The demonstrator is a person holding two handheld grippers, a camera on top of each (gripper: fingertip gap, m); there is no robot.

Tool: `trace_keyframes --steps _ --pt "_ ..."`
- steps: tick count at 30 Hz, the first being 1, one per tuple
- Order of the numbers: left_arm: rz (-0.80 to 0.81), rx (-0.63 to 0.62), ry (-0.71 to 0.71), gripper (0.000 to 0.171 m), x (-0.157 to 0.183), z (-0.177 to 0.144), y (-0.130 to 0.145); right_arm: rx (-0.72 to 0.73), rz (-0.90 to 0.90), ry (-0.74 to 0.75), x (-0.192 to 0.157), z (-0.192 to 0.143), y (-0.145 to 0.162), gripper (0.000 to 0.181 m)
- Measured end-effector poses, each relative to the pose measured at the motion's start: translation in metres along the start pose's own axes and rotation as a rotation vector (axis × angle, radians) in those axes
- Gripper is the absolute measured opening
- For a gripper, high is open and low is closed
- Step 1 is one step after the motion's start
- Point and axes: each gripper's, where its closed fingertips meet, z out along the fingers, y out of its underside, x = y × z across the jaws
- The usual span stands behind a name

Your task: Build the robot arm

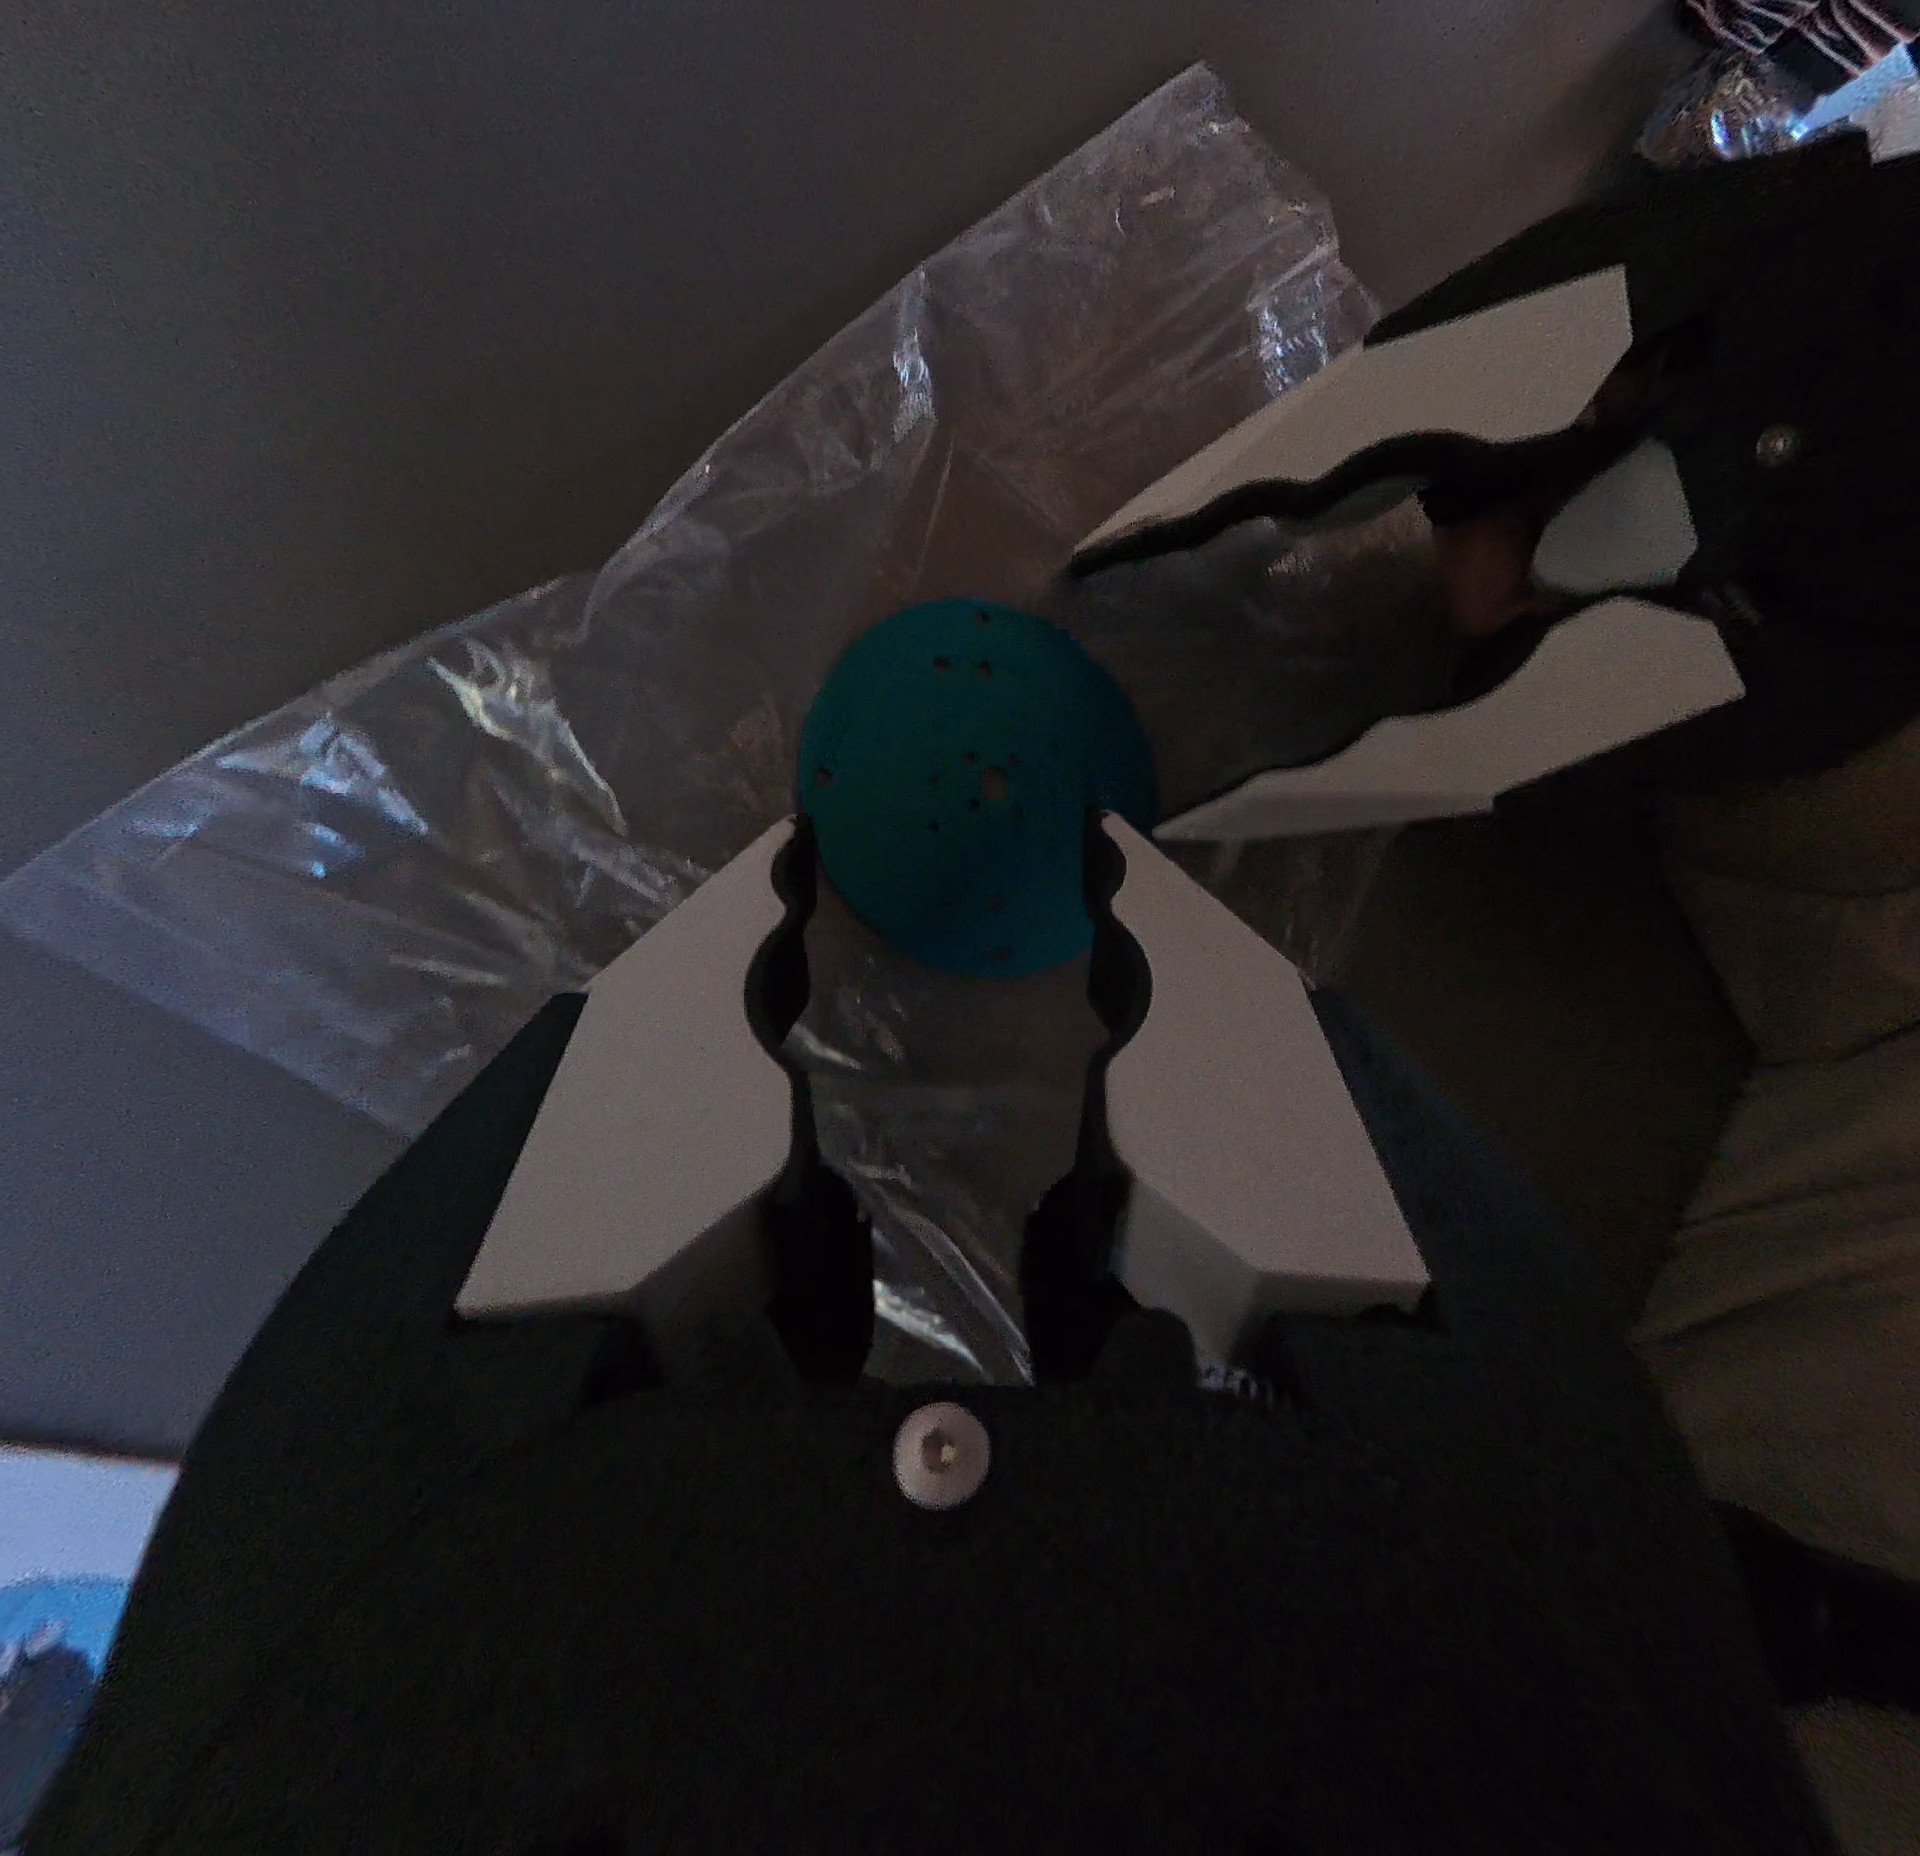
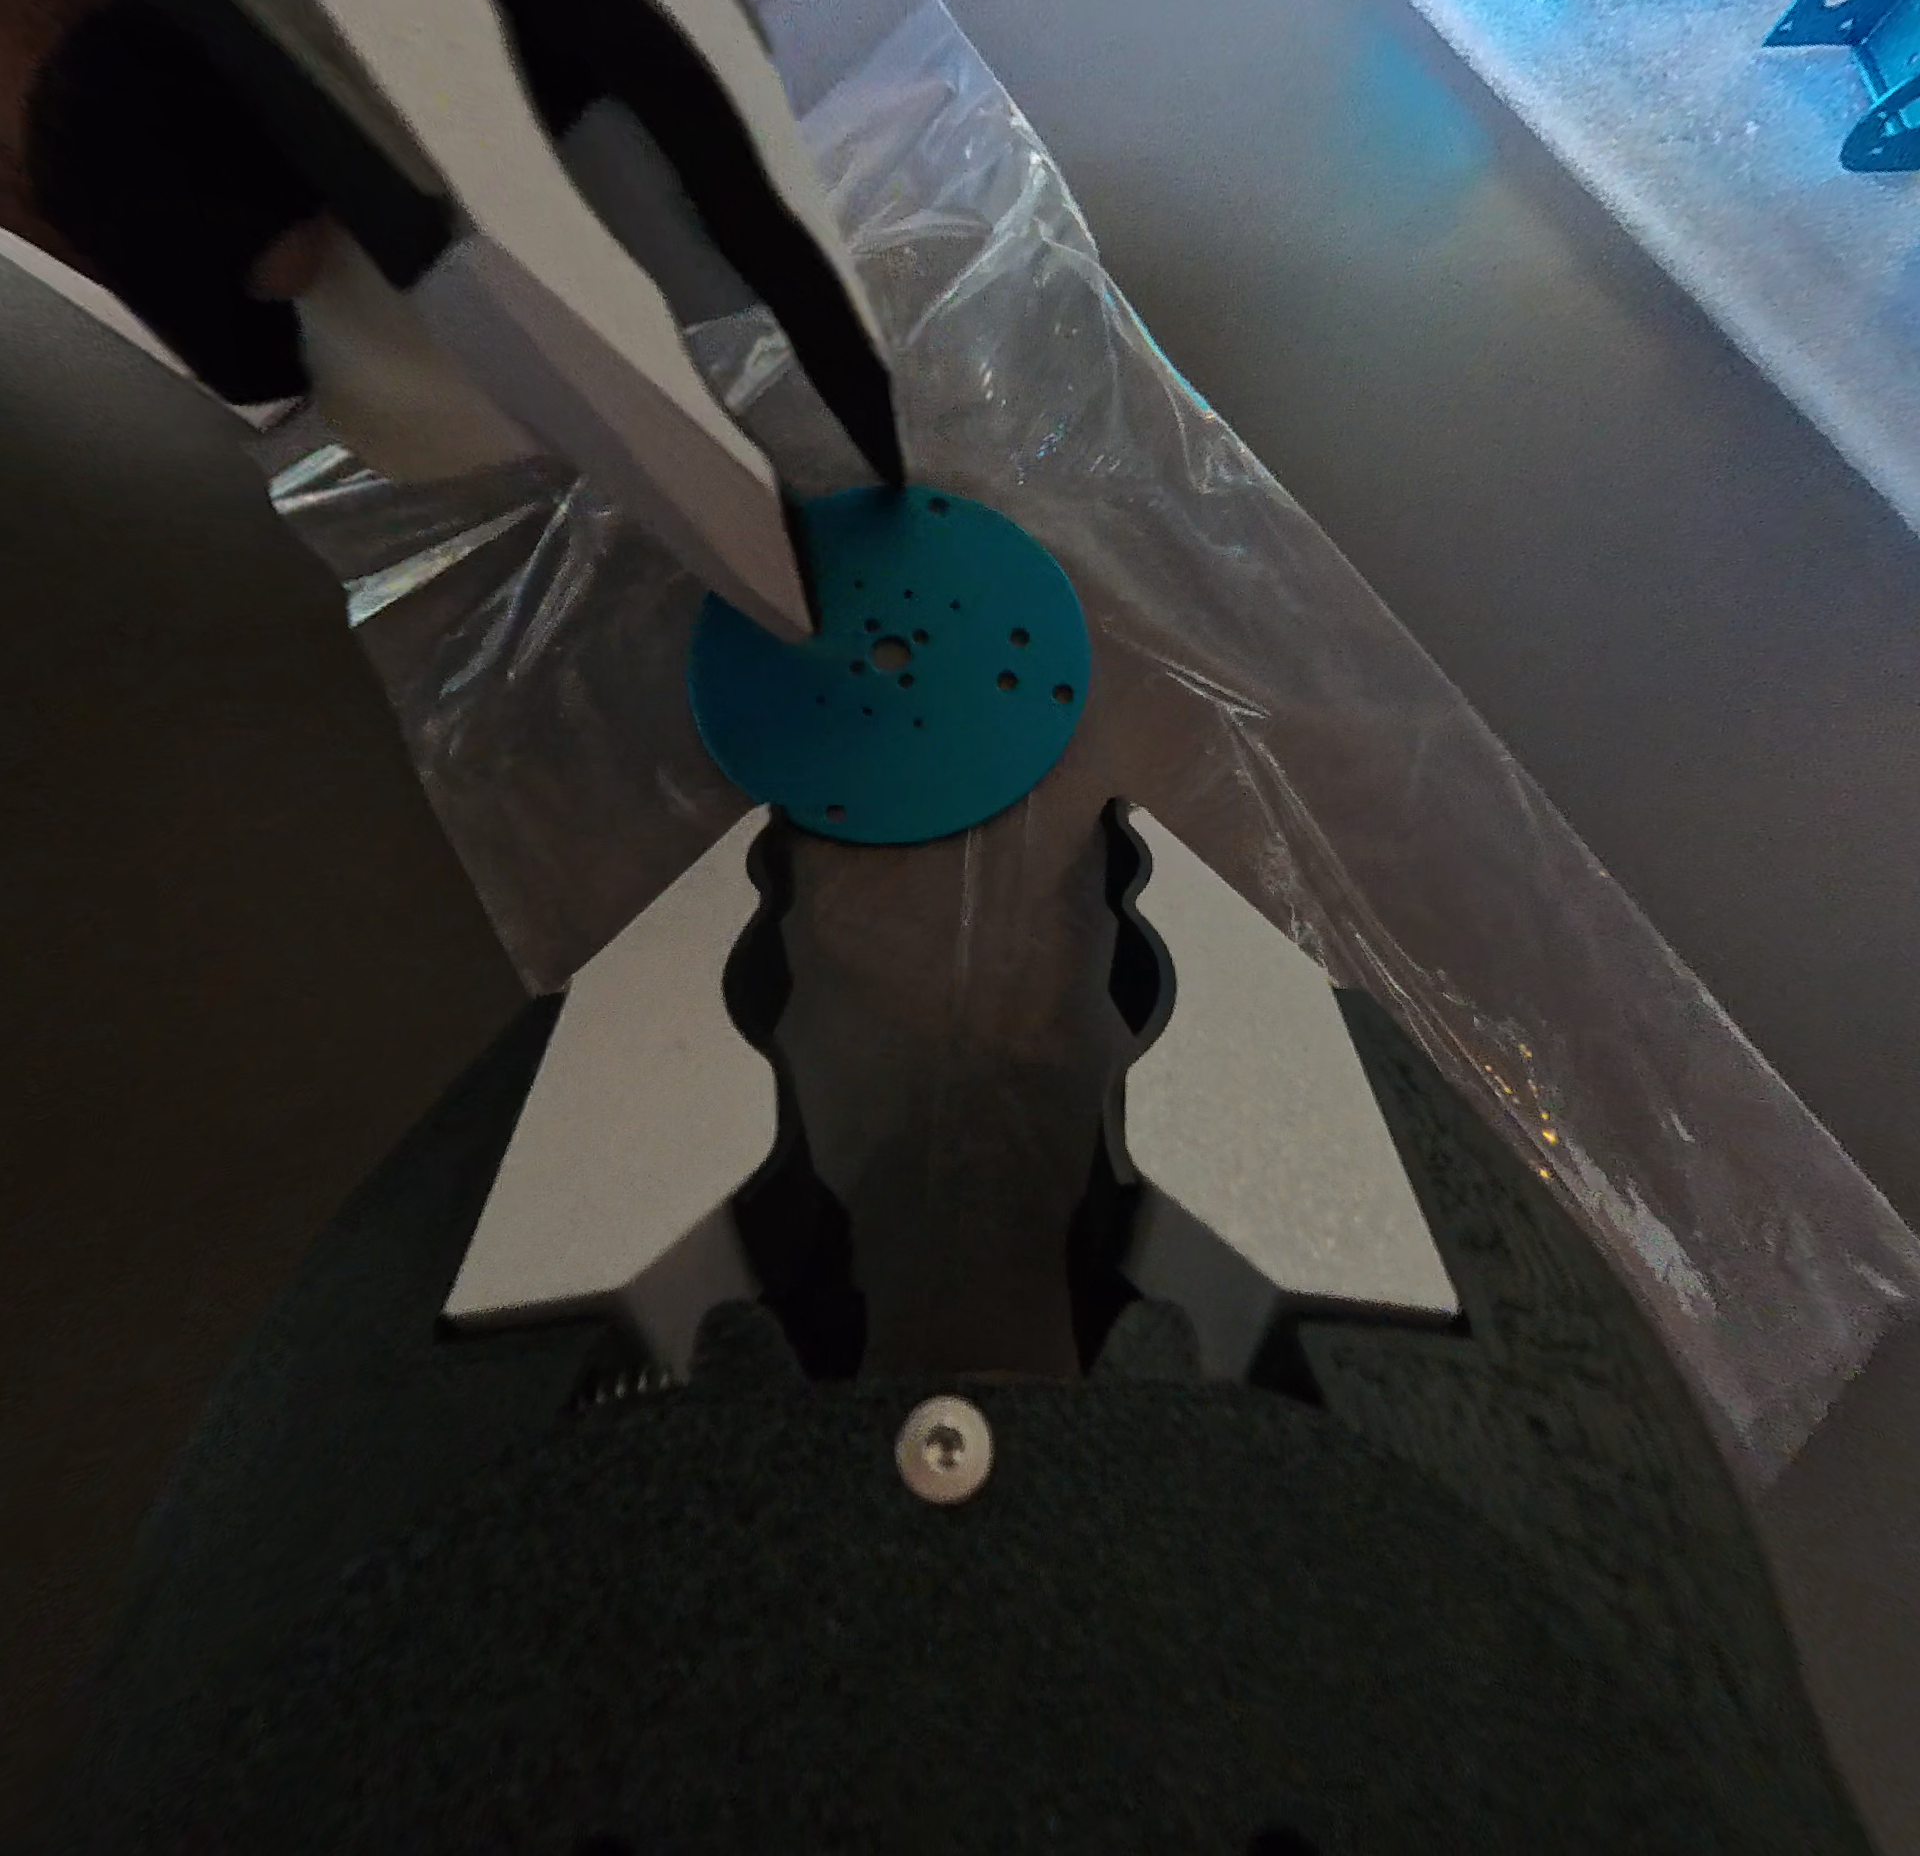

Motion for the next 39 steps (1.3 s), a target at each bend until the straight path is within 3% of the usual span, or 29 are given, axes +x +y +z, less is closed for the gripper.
trace_keyframes --steps 1,5,8,11,15,19,24,30,39 --pt "-0.003 0.001 -0.004 0.051 0.0 -0.003 0.003 0.0 0.005 0.004 0.002 0.0 0.0 0.058" --pt "-0.015 -0.031 0.027 0.046 0.009 -0.015 0.022 0.011 0.04 0.056 0.012 -0.002 0.0 0.046" --pt "-0.009 -0.014 0.012 0.046 0.004 -0.021 0.023 0.024 0.001 0.013 0.002 -0.002 -0.003 0.06" --pt "0.014 0.054 -0.014 0.048 -0.007 -0.016 0.007 0.055 -0.06 0.04 -0.002 -0.002 -0.01 0.073" --pt "-0.004 0.078 0.0 0.049 -0.007 -0.005 0.001 0.014 -0.031 0.012 -0.004 0.004 -0.007 0.083" --pt "-0.013 0.076 0.015 0.048 0.001 -0.007 0.007 -0.007 0.015 0.012 0.001 0.006 -0.004 0.082" --pt "-0.012 0.059 0.03 0.043 0.012 -0.009 0.018 0.006 0.034 0.048 0.008 0.004 -0.005 0.06" --pt "-0.005 0.084 0.008 0.045 0.003 -0.014 0.013 0.028 -0.065 -0.015 -0.009 0.001 -0.007 0.091" --pt "-0.002 0.09 -0.009 0.047 0.009 -0.008 0.016 -0.008 -0.023 -0.011 -0.003 0.004 -0.001 0.083"
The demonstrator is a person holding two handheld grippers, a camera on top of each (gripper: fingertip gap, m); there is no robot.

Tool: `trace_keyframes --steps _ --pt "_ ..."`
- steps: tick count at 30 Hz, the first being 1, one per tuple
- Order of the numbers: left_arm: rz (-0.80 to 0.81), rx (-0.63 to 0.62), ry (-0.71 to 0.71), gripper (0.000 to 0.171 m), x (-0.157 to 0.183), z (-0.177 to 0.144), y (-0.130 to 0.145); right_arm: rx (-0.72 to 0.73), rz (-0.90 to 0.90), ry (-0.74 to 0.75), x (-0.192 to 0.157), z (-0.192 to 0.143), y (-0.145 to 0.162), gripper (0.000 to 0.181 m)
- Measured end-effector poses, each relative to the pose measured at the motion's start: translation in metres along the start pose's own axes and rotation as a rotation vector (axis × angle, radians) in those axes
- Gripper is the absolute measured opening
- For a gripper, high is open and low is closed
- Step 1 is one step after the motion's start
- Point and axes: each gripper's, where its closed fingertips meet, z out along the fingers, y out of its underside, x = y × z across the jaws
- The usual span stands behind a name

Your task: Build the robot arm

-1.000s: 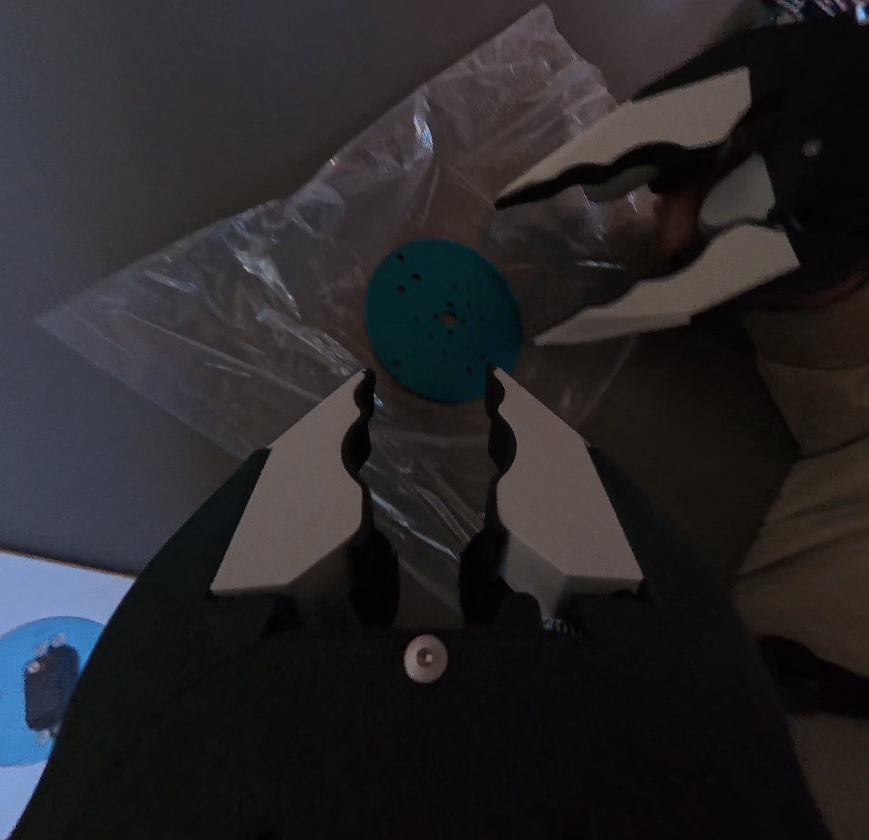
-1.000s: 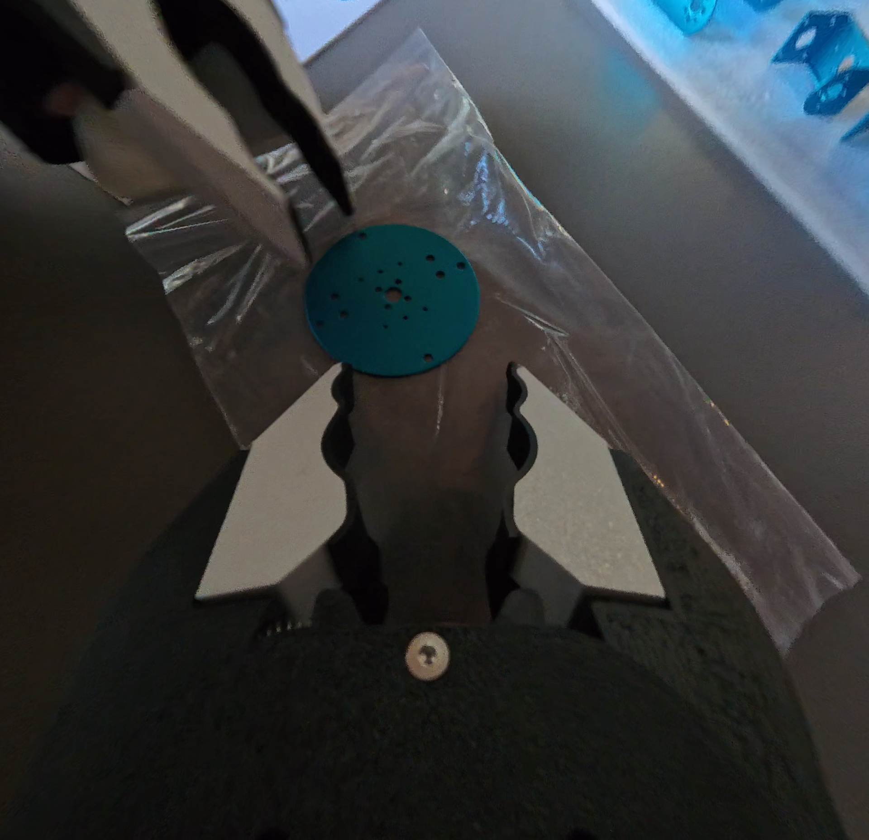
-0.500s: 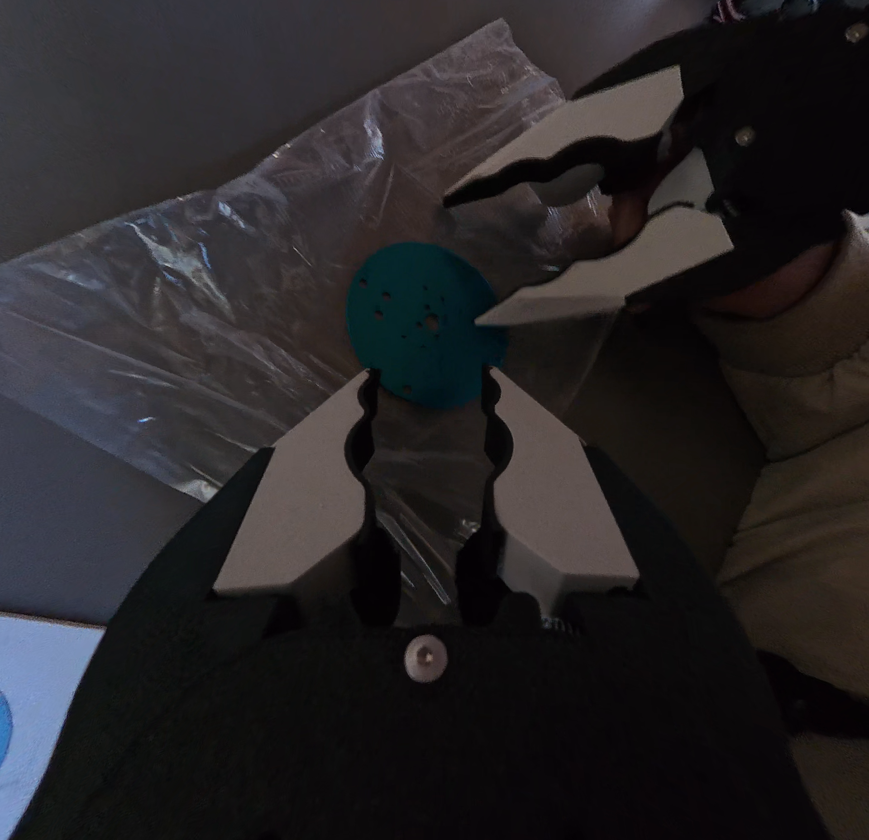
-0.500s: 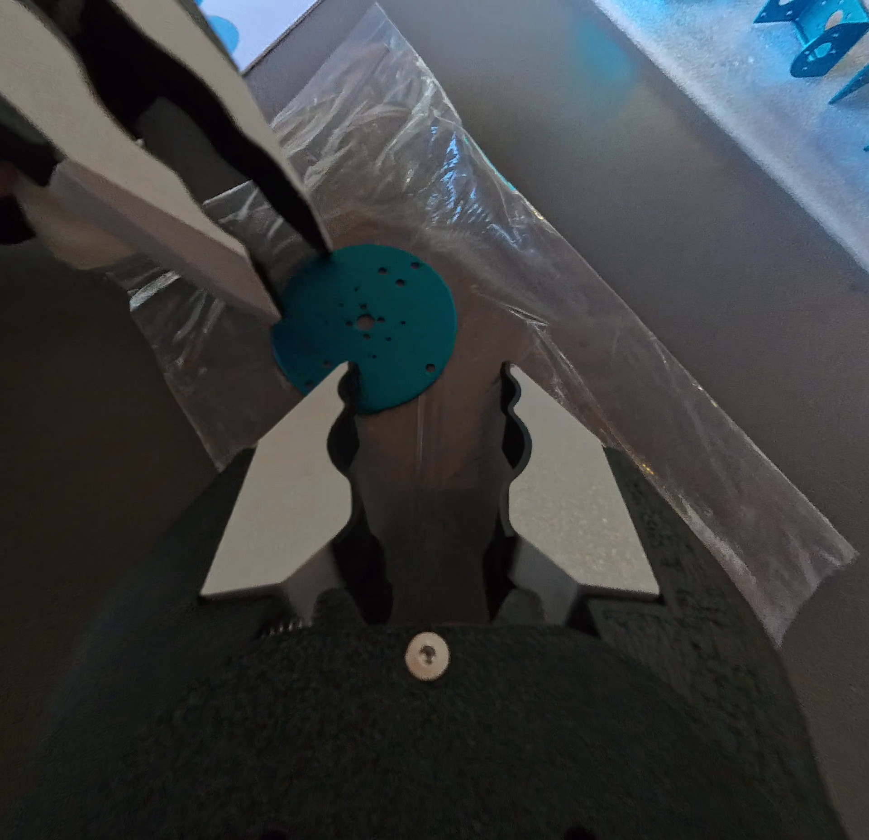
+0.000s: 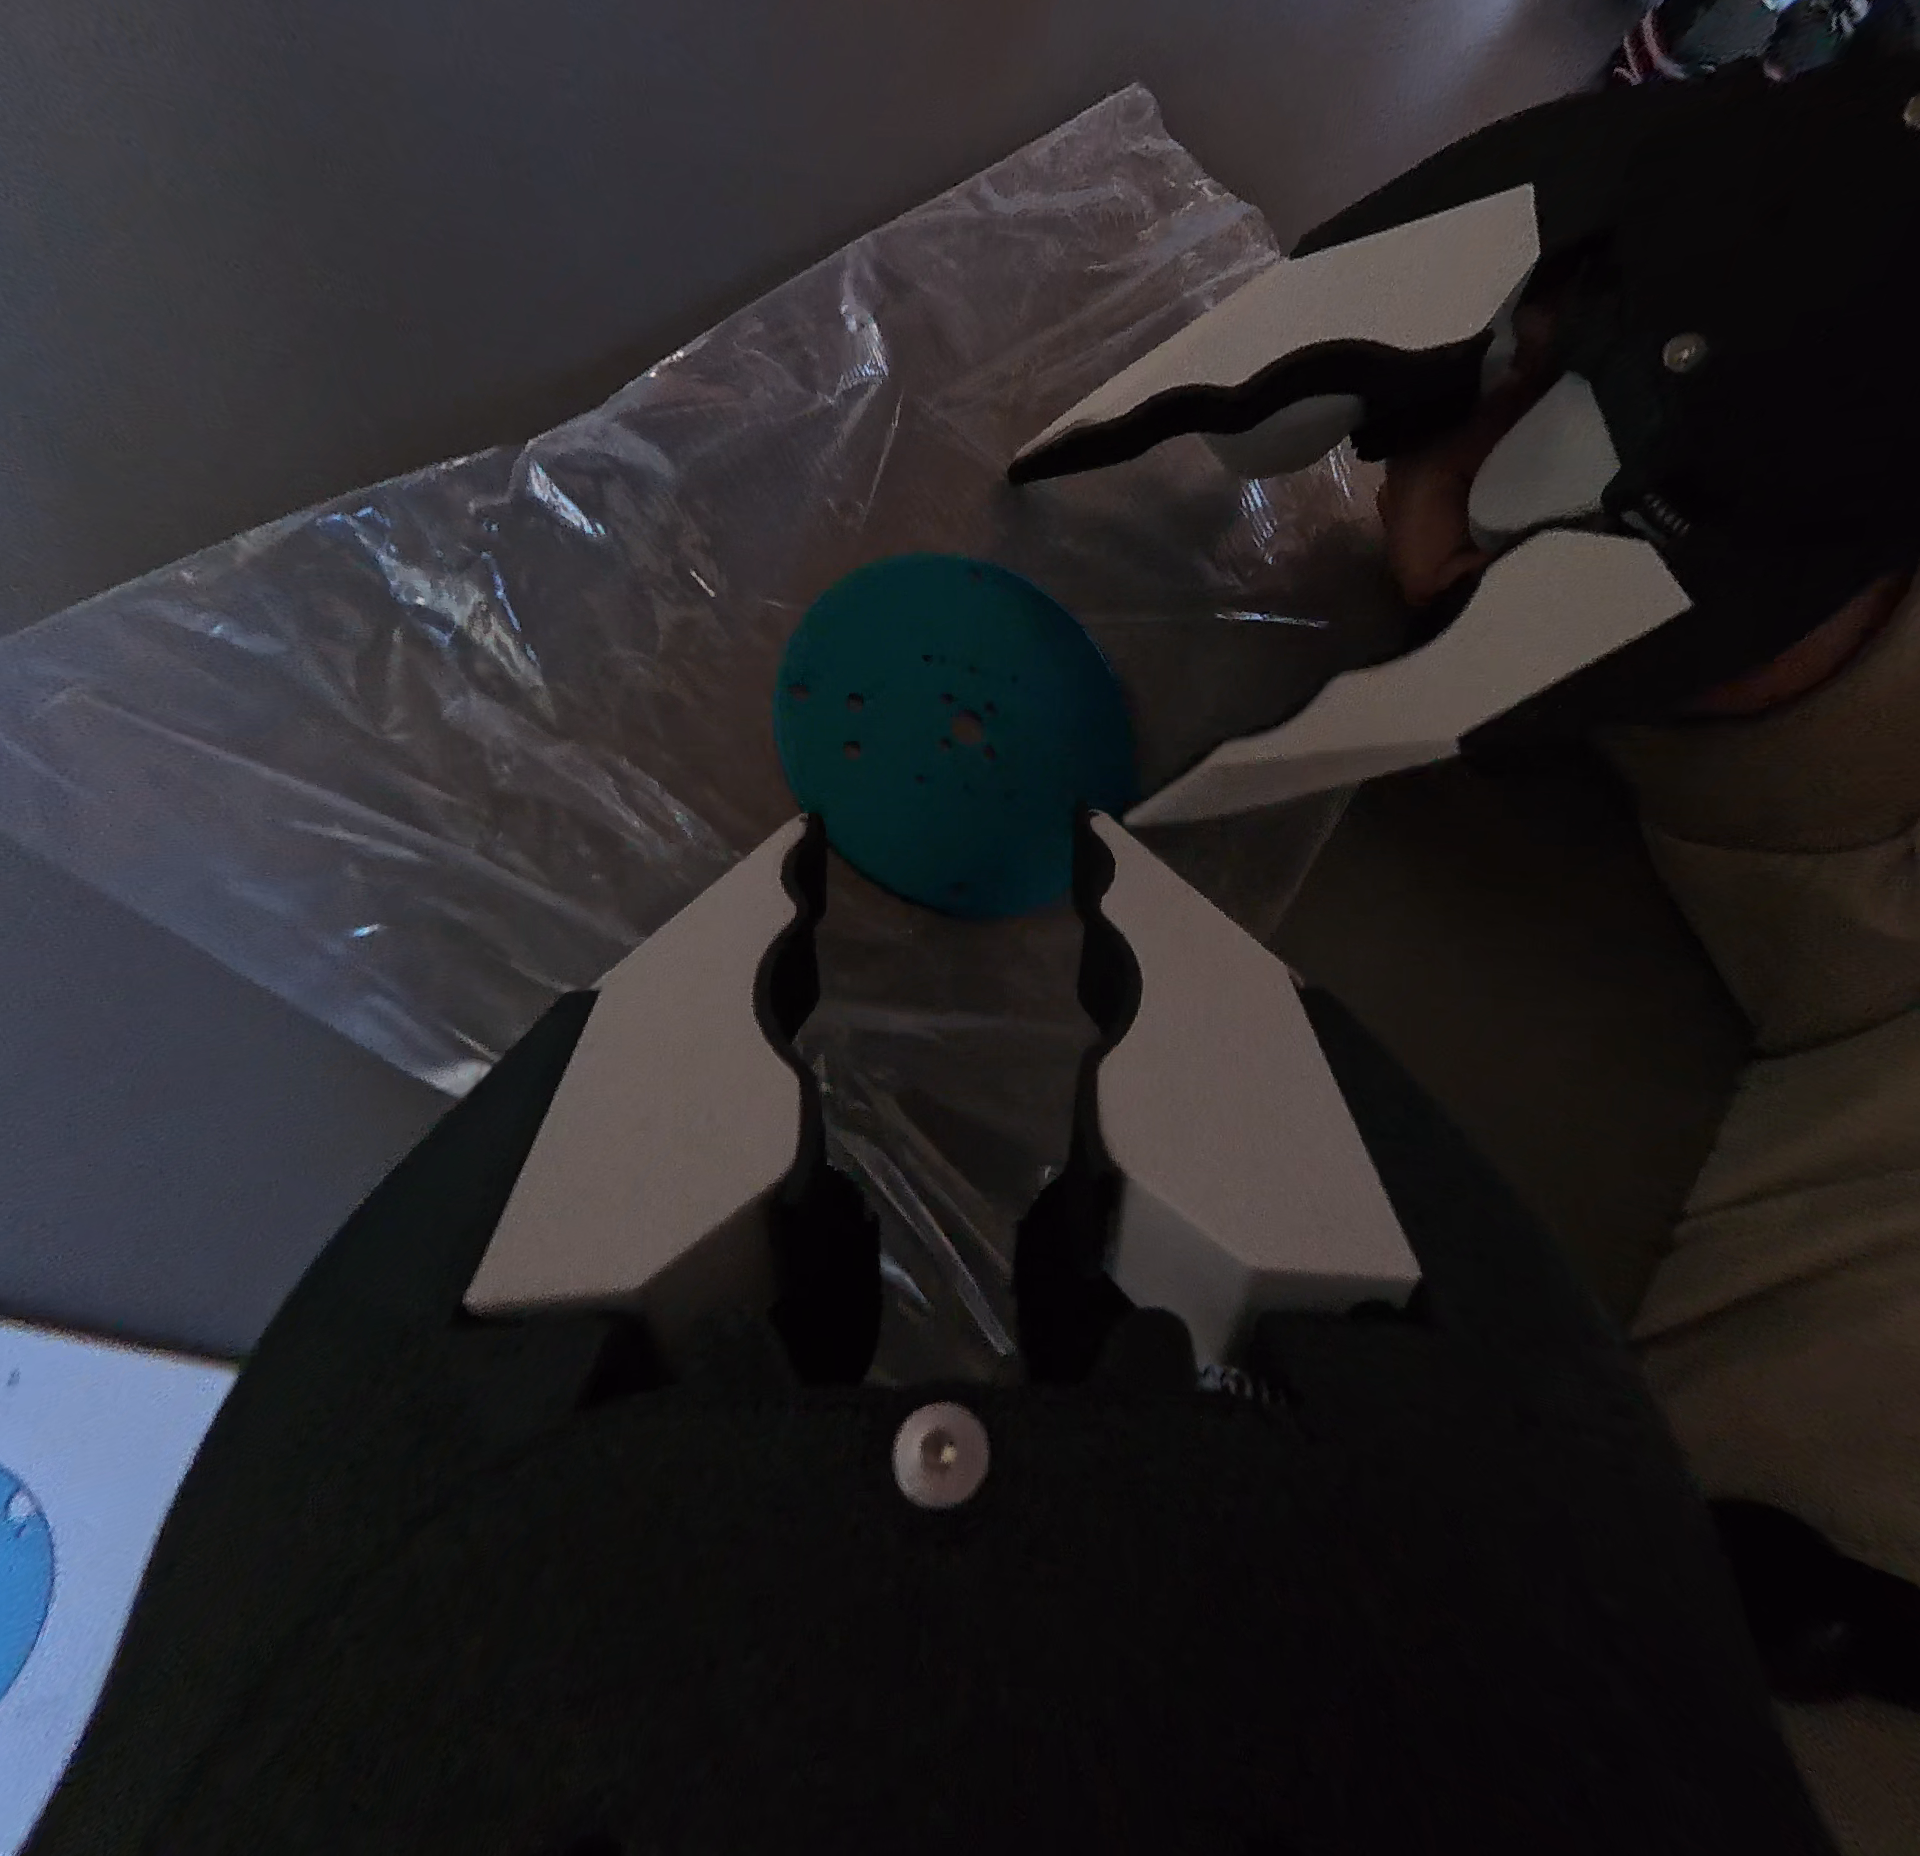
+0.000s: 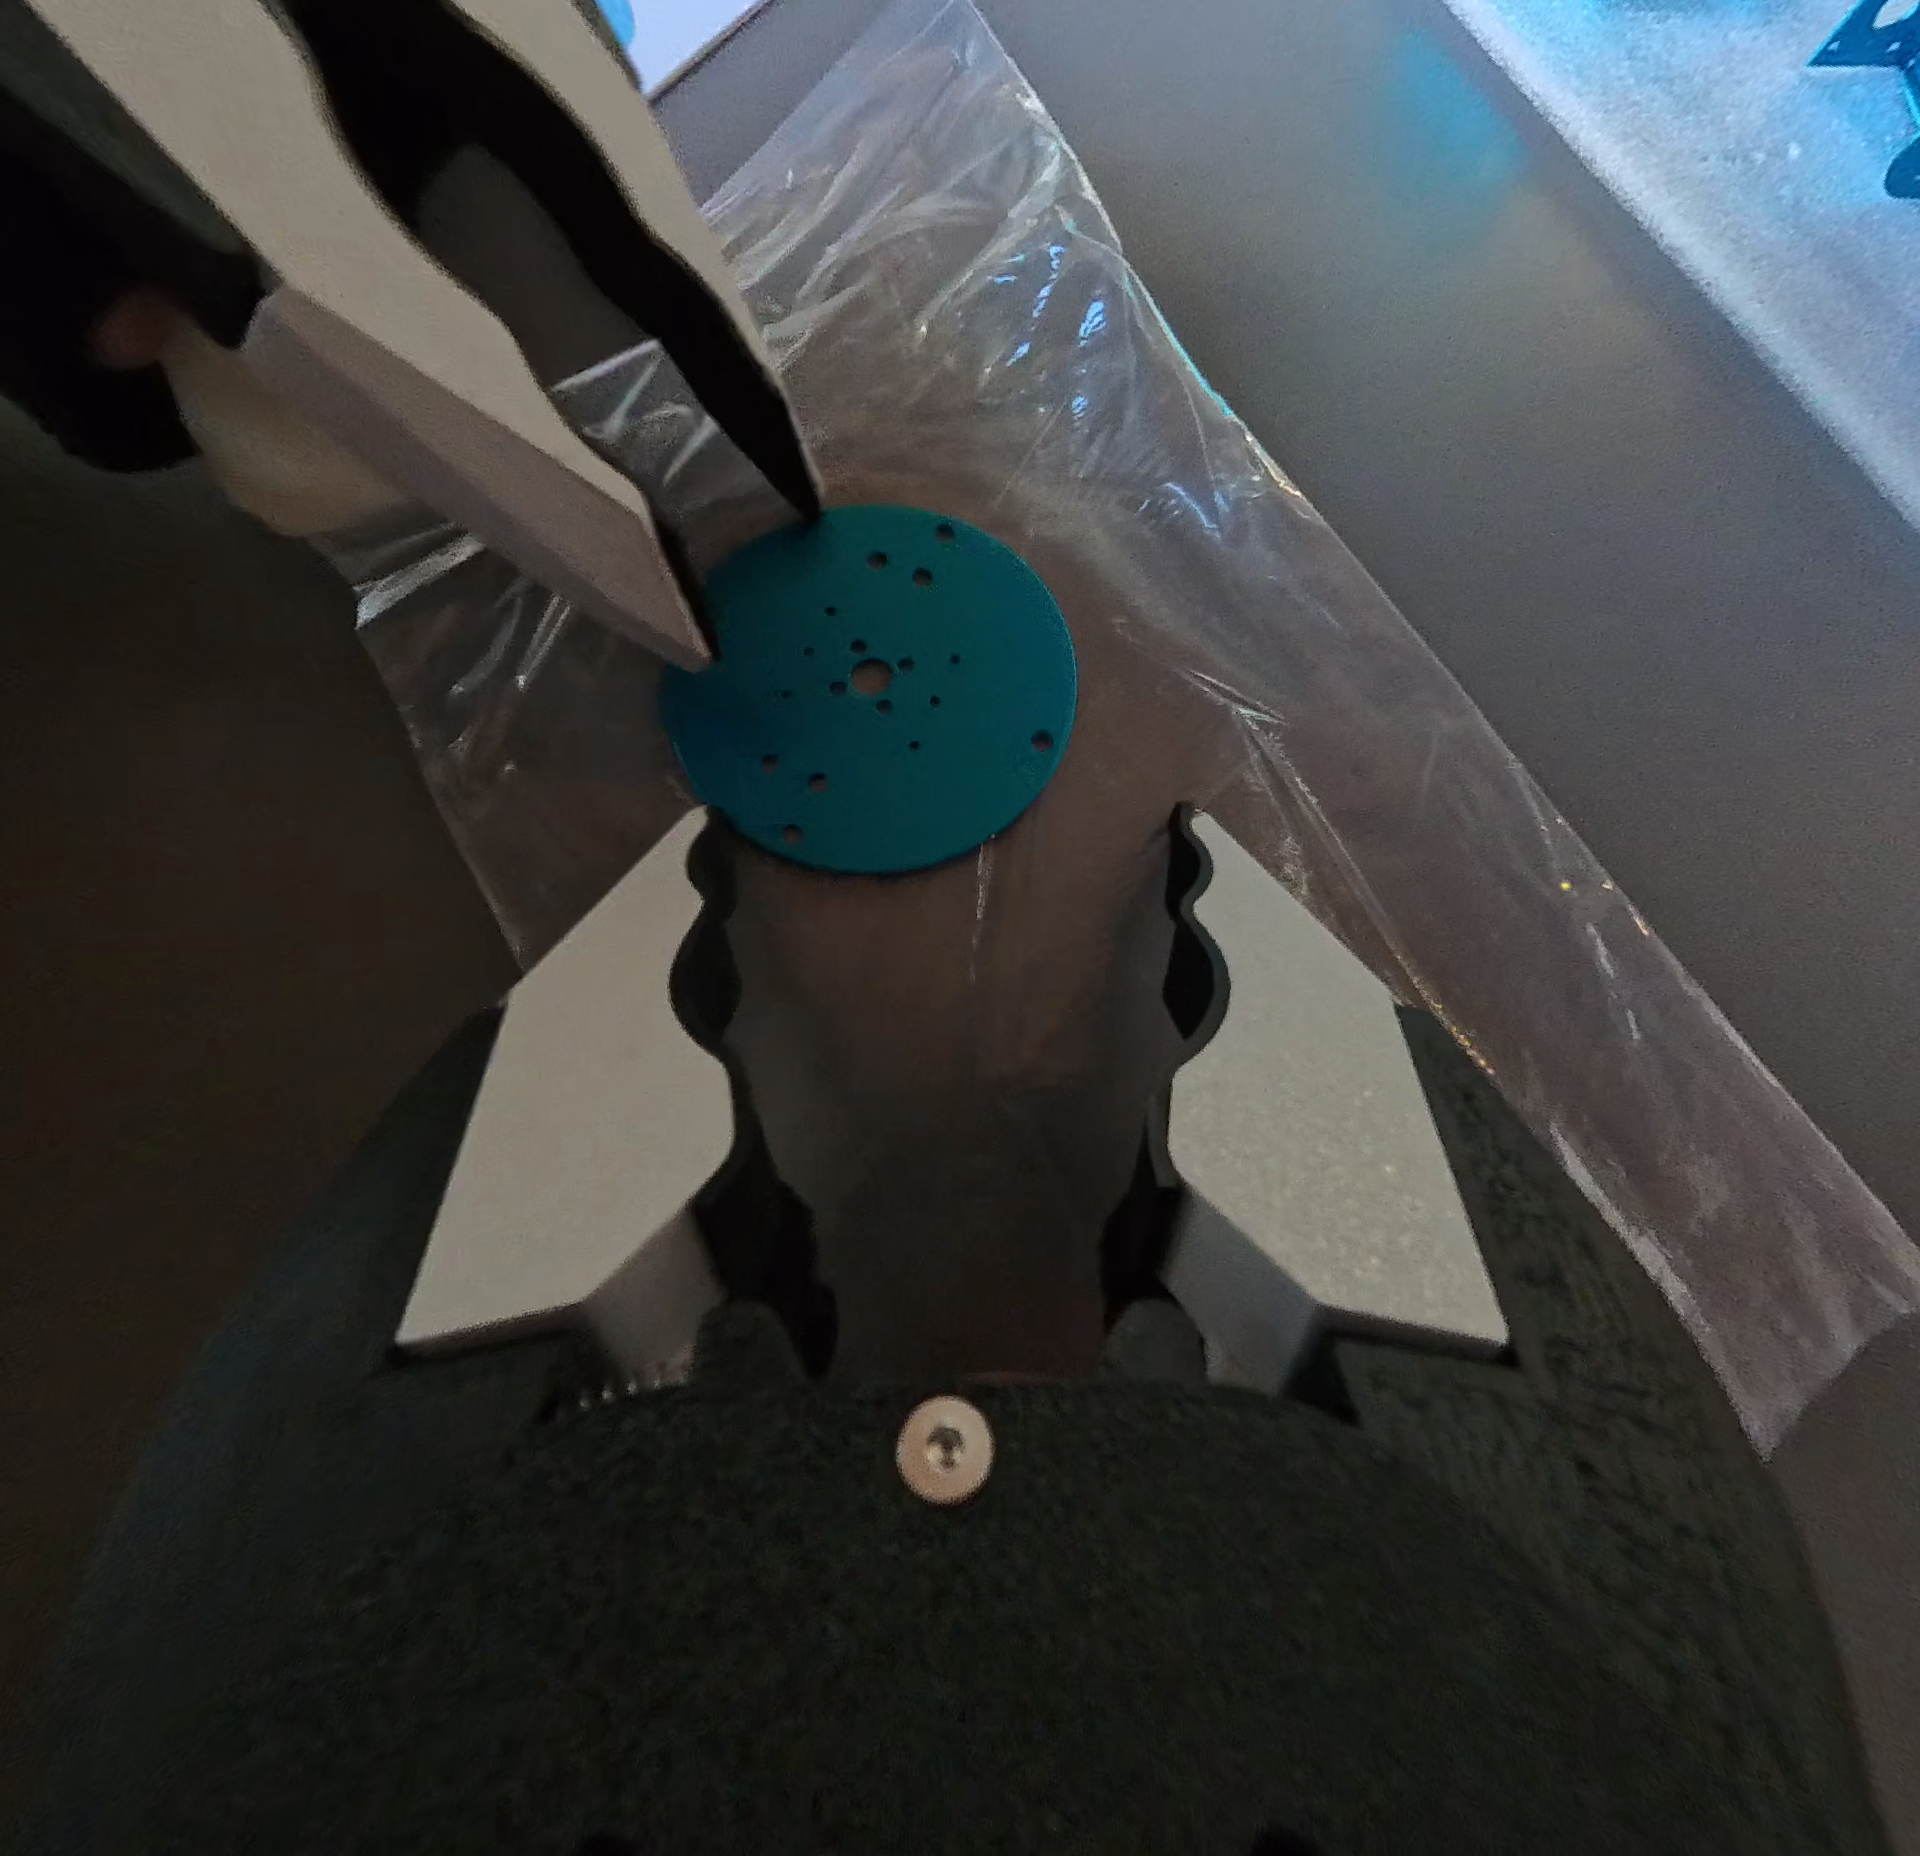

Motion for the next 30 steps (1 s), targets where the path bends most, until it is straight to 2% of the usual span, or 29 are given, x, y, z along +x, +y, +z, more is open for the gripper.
trace_keyframes --steps 4,10,14,18,22,26,30 --pt "-0.021 0.003 0.016 0.046 0.003 -0.005 0.006 0.005 0.019 0.018 0.005 -0.002 0.001 0.07" --pt "-0.027 0.026 0.013 0.046 0.001 -0.011 0.002 0.03 0.005 0.014 0.002 -0.004 -0.003 0.082" --pt "-0.012 0.096 -0.14 0.046 -0.025 -0.063 0.013 0.155 0.035 -0.001 0.004 -0.02 -0.021 0.078" --pt "-0.069 0.141 -0.408 0.046 -0.072 -0.138 0.054 0.213 0.074 -0.03 0.0 -0.03 -0.039 0.065" --pt "-0.207 0.21 -0.562 0.046 -0.102 -0.198 0.093 0.214 0.073 -0.032 -0.016 -0.023 -0.051 0.061" --pt "-0.245 0.243 -0.657 0.046 -0.12 -0.232 0.114 0.23 0.106 -0.077 -0.047 -0.011 -0.065 0.061" --pt "-0.253 0.26 -0.662 0.046 -0.128 -0.244 0.126 0.241 0.151 -0.097 -0.075 0.003 -0.072 0.058"
